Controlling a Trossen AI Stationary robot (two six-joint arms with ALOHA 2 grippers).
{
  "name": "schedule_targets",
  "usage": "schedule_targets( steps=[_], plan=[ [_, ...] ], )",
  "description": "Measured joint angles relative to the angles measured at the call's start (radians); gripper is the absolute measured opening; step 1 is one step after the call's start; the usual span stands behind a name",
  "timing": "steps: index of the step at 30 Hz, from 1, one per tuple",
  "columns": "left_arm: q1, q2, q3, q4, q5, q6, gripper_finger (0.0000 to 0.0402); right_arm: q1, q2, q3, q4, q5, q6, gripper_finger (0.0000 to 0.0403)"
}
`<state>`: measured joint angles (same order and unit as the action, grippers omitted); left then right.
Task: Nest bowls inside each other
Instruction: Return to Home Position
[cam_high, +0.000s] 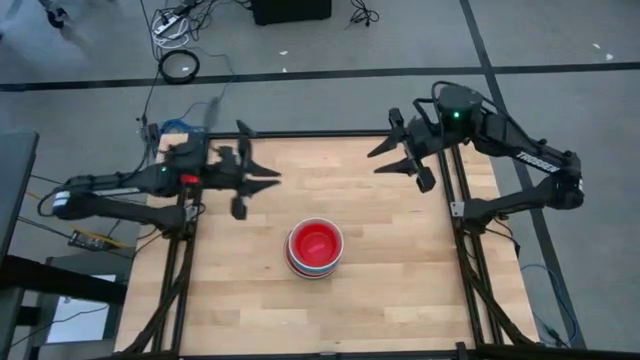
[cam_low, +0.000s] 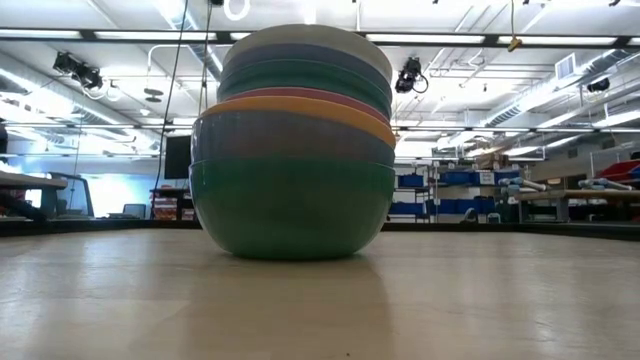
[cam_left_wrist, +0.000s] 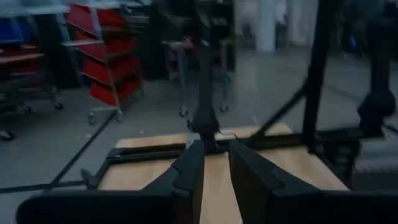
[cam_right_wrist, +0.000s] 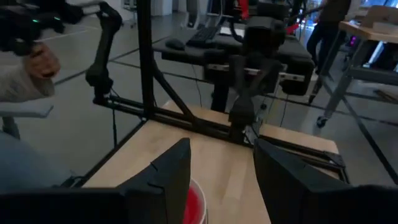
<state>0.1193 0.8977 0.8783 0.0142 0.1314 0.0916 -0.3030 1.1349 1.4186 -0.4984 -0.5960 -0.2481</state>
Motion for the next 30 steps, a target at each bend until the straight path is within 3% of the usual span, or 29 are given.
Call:
schedule_targets(
  steps=[5,11,17,22,30],
  plan=[
    [0.032,-0.198,-0.226,0.119,0.020,-0.056,0.0083,-0.062,-0.085,-0.064,0.000,-0.067,0.006,0.0164],
    [0.037,-0.325,-0.347,0.132,-0.006,-0.100,0.0083,-0.082,-0.274,-0.281,0.121,-0.066,0.086,0.0164],
    [0.038,-0.336,-0.375,0.124,-0.007,-0.123,0.0083,-0.094,-0.467,-0.519,0.232,-0.067,0.211,0.0164],
    [0.038,-0.328,-0.376,0.124,-0.006,-0.126,0.0083,-0.095,-0.599,-0.713,0.486,-0.113,0.304,0.0164],
    [0.037,-0.328,-0.376,0.119,-0.007,-0.110,0.0083,-0.126,-0.657,-0.970,0.702,-0.098,0.394,0.0164]
  ],
)
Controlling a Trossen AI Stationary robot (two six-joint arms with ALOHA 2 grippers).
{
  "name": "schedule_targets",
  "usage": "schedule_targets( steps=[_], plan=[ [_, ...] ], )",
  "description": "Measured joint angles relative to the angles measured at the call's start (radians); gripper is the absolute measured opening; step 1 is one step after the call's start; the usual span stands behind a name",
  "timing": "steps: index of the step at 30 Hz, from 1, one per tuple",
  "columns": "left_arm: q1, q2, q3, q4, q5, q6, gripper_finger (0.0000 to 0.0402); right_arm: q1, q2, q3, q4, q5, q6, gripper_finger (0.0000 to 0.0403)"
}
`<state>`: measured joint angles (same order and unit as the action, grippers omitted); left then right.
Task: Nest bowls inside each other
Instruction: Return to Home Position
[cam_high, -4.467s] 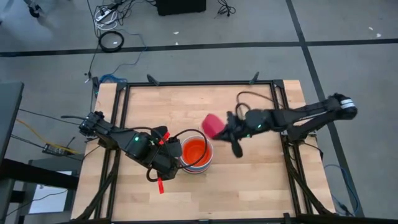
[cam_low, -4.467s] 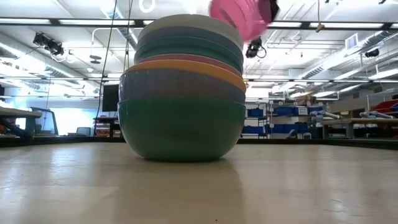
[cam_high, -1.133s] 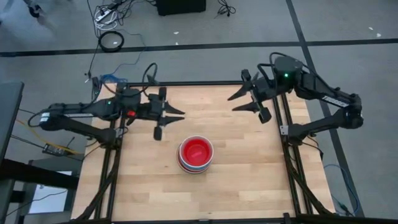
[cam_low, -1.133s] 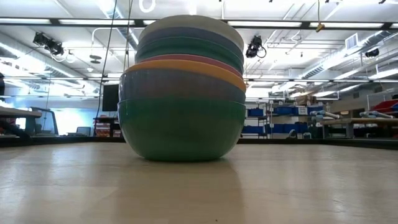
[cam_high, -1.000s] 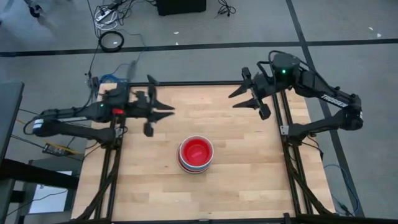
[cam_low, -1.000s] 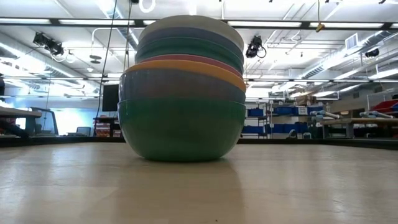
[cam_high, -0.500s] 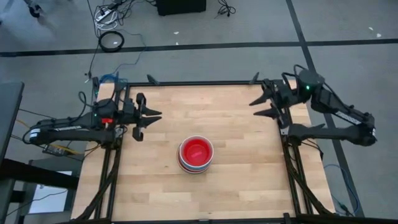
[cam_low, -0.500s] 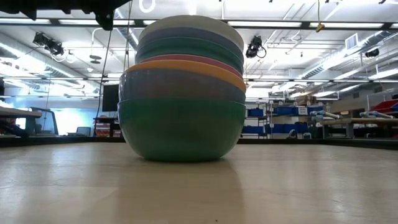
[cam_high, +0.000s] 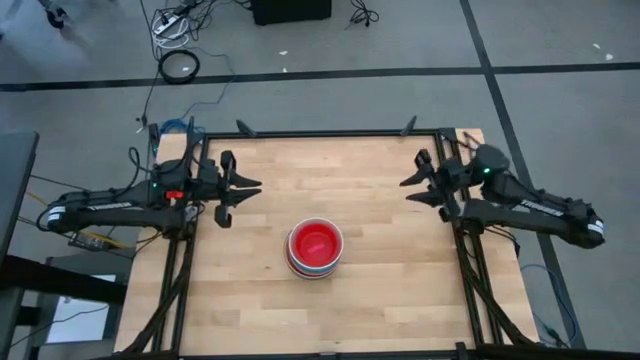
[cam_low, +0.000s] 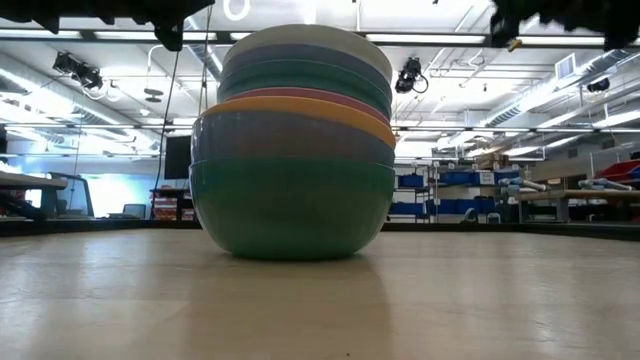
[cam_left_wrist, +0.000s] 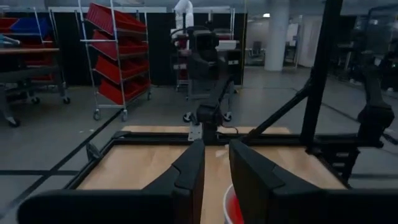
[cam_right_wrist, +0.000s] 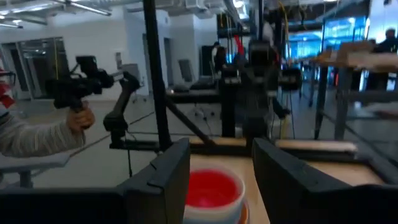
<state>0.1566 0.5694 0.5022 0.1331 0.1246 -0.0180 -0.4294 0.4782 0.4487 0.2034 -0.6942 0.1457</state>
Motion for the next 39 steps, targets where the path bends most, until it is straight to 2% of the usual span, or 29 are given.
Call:
schedule_targets(
  steps=[8,13,17,21,26,30,33,39],
  plan=[
    [0.000,0.000,0.000,-0.103,-0.102,0.014,0.0083,0.037,0.008,-0.247,0.183,0.131,-0.016,0.0164],
    [0.001,0.001,0.000,-0.118,-0.107,0.054,0.0083,0.064,0.008,-0.324,0.224,0.162,-0.026,0.0164],
    [0.001,0.013,-0.002,-0.131,-0.160,0.069,0.0083,0.093,0.007,-0.358,0.225,0.198,-0.062,0.0164],
    [0.009,0.016,-0.068,-0.042,-0.165,0.056,0.0083,0.124,0.007,-0.396,0.221,0.266,-0.070,0.0164],
    [0.029,0.016,-0.209,0.151,-0.162,-0.008,0.0083,0.186,0.006,-0.416,0.229,0.294,-0.050,0.0164],
    [0.034,0.014,-0.301,0.295,-0.097,-0.044,0.0083,0.223,0.000,-0.417,0.354,0.325,0.027,0.0164],
    [0.034,0.012,-0.314,0.321,-0.079,-0.063,0.0083,0.239,-0.024,-0.417,0.430,0.304,0.064,0.0164],
    [0.054,0.011,-0.314,0.320,-0.084,-0.071,0.0083,0.237,-0.159,-0.403,0.414,0.276,0.100,0.0164]
  ],
)
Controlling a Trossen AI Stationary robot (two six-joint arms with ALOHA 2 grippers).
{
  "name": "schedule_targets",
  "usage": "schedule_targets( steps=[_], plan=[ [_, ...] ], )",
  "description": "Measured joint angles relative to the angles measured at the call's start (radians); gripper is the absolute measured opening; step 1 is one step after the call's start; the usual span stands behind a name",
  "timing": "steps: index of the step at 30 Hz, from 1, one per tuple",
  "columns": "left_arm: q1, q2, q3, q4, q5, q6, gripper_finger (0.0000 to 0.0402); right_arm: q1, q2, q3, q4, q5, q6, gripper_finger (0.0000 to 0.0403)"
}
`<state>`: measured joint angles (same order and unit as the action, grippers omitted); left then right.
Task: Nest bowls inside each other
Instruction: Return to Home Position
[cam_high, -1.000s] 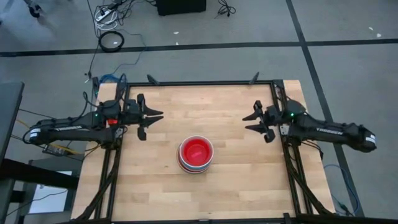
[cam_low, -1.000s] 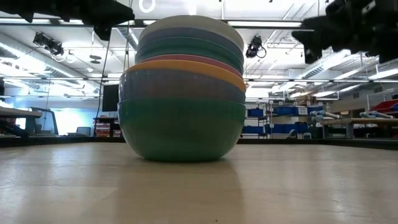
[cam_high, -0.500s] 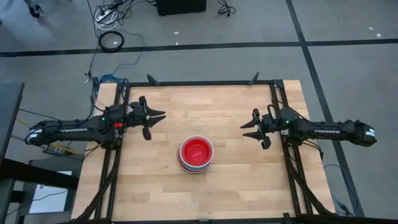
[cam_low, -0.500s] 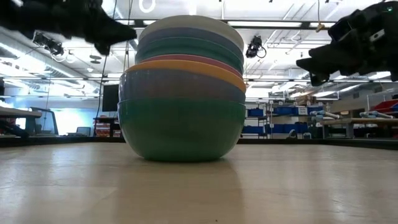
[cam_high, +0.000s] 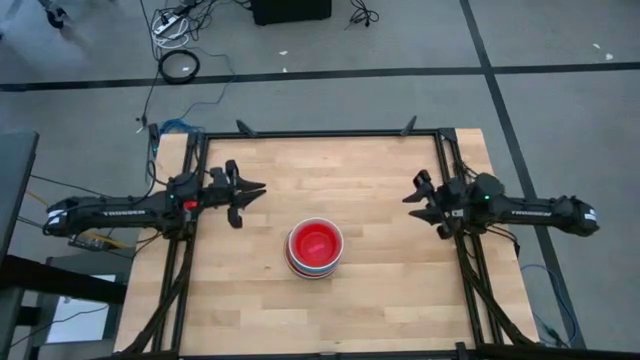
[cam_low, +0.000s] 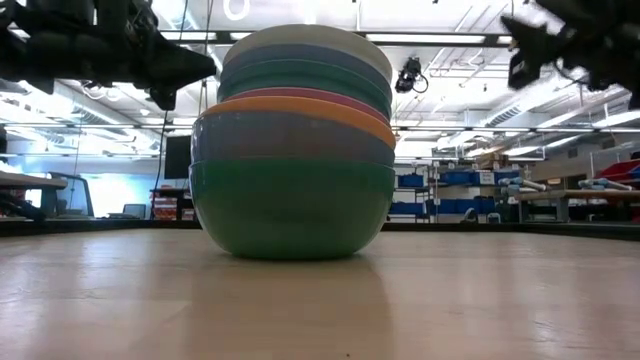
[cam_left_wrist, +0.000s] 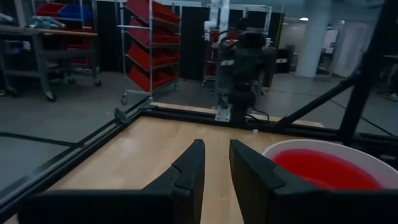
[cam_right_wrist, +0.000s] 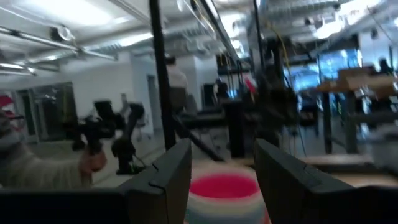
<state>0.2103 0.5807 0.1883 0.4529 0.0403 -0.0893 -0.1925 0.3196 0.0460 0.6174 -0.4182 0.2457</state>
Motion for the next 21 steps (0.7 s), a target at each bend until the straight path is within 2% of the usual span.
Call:
schedule_targets(
  steps=[6,11,16,21],
  plan=[
    [0.023,-0.006,0.000,-0.004,-0.001,-0.020,0.0083,0.000,-0.138,0.127,-0.203,-0.011,0.014,0.0164],
    [0.026,-0.006,0.000,-0.001,-0.001,-0.020,0.0083,0.000,-0.209,0.230,-0.447,-0.011,-0.057,0.0164],
    [0.026,-0.006,0.000,-0.002,-0.001,-0.020,0.0083,0.000,-0.259,0.221,-0.625,0.042,-0.107,0.0164],
    [0.026,-0.006,0.000,-0.007,-0.001,-0.016,0.0083,0.000,-0.287,0.158,-0.677,0.051,-0.161,0.0164]
  ],
)
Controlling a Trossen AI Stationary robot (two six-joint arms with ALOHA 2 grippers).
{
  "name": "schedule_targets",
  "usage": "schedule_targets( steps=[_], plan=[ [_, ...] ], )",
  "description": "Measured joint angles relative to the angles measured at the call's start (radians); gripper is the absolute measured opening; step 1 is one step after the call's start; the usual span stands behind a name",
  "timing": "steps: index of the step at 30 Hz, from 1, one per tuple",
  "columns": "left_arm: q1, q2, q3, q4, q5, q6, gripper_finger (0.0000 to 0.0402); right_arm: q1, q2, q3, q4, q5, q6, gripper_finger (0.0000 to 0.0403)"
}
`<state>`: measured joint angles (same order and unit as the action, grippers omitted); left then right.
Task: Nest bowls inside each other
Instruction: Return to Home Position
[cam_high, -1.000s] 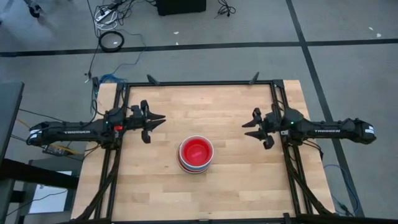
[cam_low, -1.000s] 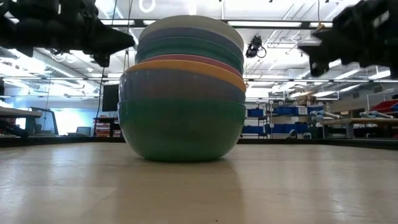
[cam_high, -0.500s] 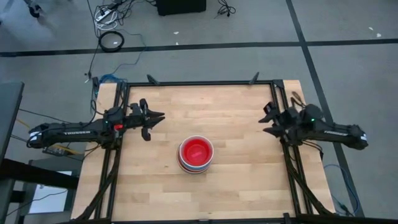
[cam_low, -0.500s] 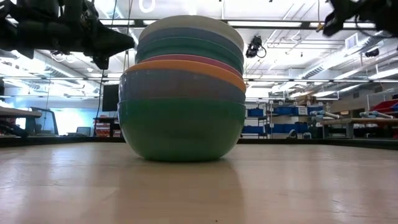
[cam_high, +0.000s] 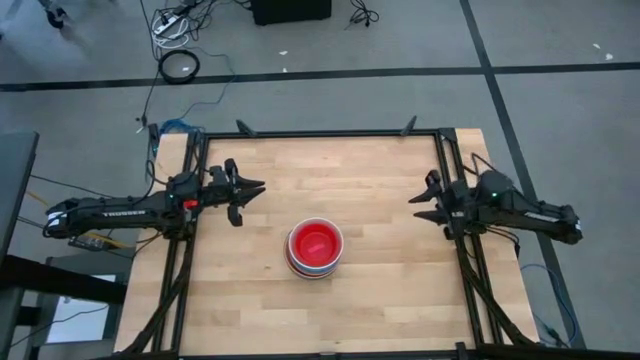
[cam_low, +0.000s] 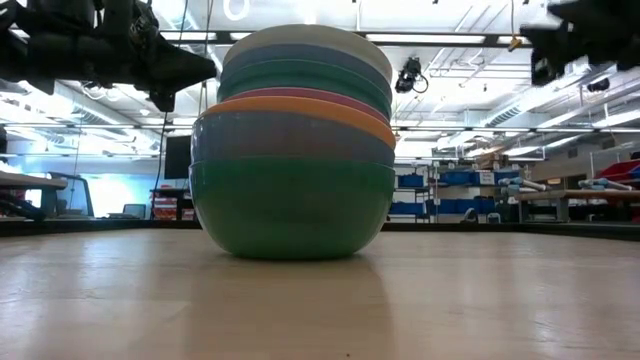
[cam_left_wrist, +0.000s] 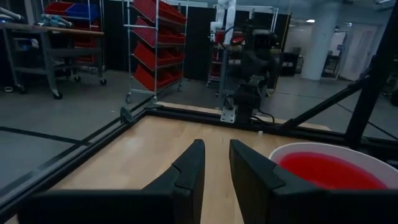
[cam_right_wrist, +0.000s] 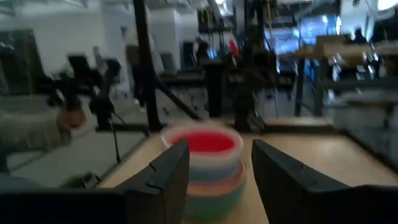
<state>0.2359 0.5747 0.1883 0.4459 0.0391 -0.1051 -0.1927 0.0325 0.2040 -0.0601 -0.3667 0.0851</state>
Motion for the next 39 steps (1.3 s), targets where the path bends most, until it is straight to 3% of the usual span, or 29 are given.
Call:
schedule_targets(
  steps=[18,22,24,28,39],
  plan=[
    [0.000,0.000,-0.001,-0.020,-0.001,0.089,0.0083,-0.001,0.008,-0.192,0.108,0.102,-0.085,0.0164],
    [0.000,0.001,-0.054,0.035,0.000,0.095,0.0083,-0.001,0.019,-0.195,0.112,0.130,-0.117,0.0164],
    [0.001,0.001,-0.094,0.105,0.053,0.071,0.0083,-0.001,0.020,-0.195,0.109,0.147,-0.115,0.0164],
    [-0.001,0.001,-0.181,0.239,0.265,0.059,0.0083,0.000,0.020,-0.195,0.109,0.147,-0.114,0.0164],
    [0.001,0.003,-0.180,0.216,0.208,0.072,0.0083,0.000,0.020,-0.195,0.109,0.148,-0.121,0.0164]
  ],
)
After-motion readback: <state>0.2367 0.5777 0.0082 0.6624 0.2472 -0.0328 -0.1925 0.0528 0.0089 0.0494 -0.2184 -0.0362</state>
